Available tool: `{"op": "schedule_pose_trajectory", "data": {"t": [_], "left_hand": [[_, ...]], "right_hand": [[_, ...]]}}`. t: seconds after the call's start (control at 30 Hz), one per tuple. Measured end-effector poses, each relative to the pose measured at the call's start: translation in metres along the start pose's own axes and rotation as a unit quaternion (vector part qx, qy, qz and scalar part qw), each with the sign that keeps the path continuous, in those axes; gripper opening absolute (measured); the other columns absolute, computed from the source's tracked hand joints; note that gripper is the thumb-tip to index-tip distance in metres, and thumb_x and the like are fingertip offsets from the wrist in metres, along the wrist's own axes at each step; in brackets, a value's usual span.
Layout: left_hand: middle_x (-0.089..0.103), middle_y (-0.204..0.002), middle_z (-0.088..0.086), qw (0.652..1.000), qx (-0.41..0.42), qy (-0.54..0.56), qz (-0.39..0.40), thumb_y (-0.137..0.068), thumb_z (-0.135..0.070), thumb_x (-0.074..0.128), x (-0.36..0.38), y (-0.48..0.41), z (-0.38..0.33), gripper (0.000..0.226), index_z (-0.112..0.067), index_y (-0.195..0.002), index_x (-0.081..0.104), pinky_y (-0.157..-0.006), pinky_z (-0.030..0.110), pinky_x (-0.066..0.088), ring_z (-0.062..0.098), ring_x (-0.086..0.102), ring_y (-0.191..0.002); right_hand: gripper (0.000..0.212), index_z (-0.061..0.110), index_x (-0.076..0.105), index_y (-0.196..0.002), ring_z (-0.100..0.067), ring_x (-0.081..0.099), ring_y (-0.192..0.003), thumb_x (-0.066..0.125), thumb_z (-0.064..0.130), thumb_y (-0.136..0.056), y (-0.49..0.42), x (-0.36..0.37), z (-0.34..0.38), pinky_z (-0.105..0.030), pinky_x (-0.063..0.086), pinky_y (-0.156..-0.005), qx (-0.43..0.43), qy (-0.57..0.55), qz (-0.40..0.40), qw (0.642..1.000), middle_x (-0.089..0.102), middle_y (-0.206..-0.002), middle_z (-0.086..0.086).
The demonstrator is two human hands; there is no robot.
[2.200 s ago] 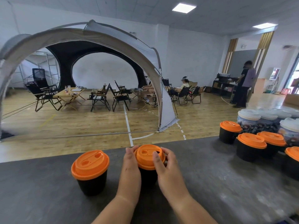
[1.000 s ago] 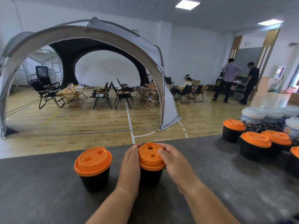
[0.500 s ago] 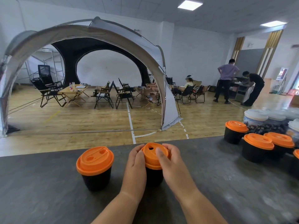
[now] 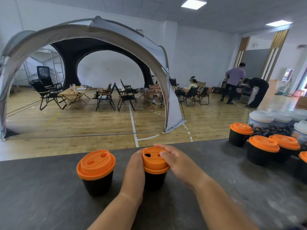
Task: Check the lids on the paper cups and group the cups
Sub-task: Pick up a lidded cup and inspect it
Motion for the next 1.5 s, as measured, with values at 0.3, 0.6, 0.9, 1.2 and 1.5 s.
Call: {"op": "schedule_pose_trajectory", "data": {"t": [0.3,0.6,0.9,1.2,1.5], "left_hand": [[0.060,-0.116,-0.002,1.000,0.020,0.015,-0.002,-0.101,-0.033,0.038,0.003,0.009,-0.006,0.025,-0.032,-0.123,0.052,-0.087,0.033,0.048,0.015,0.058,-0.106],[0.066,-0.117,-0.002,1.000,0.000,0.015,-0.003,-0.099,-0.042,0.043,-0.001,0.003,-0.003,0.028,-0.032,-0.117,0.062,-0.105,0.044,0.042,0.016,0.059,-0.113],[0.066,-0.116,0.005,0.999,-0.022,0.048,0.012,-0.098,-0.037,0.045,0.000,0.002,-0.003,0.023,-0.034,-0.116,0.060,-0.100,0.048,0.046,0.024,0.061,-0.110],[0.067,-0.110,0.010,0.993,-0.048,0.106,0.024,-0.100,-0.031,0.043,0.002,0.006,-0.003,0.024,-0.031,-0.117,0.060,-0.095,0.047,0.049,0.028,0.063,-0.105],[0.069,-0.117,0.014,0.988,-0.038,0.138,0.049,-0.081,-0.065,0.045,0.010,0.016,-0.019,0.067,-0.016,-0.124,0.057,-0.101,0.048,0.045,0.028,0.064,-0.112]], "right_hand": [[0.051,0.036,0.035,-0.128,0.001,0.053,-0.107,0.050,0.059,-0.085,0.026,0.003,-0.003,-0.009,0.043,-0.080,-0.016,-0.041,-0.135,0.990,0.049,-0.117,0.019],[0.044,0.033,0.047,-0.135,-0.001,0.057,-0.112,0.056,0.044,-0.093,0.015,-0.001,-0.008,-0.016,0.046,-0.090,-0.020,-0.055,-0.075,0.995,0.059,-0.125,0.013],[0.037,0.044,0.050,-0.131,-0.010,0.054,-0.124,0.054,0.040,-0.095,0.009,0.003,-0.012,-0.038,0.037,-0.113,0.014,-0.082,0.007,0.997,0.062,-0.129,0.008],[0.040,0.041,0.043,-0.141,-0.011,0.046,-0.129,0.044,0.030,-0.102,0.011,0.008,-0.010,-0.036,0.033,-0.115,0.005,-0.098,-0.008,0.995,0.051,-0.137,0.009],[0.023,0.023,0.061,-0.113,-0.011,0.060,-0.101,0.042,0.021,-0.101,0.011,-0.010,0.008,-0.018,0.045,-0.073,-0.032,-0.112,-0.132,0.984,0.065,-0.110,0.001]]}}
Point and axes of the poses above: each hand's wrist, its own y-axis away from the middle knuckle, its own x-axis out of the palm, z = x × y, the point moved 9 cm from there along -y, towards the middle knuckle
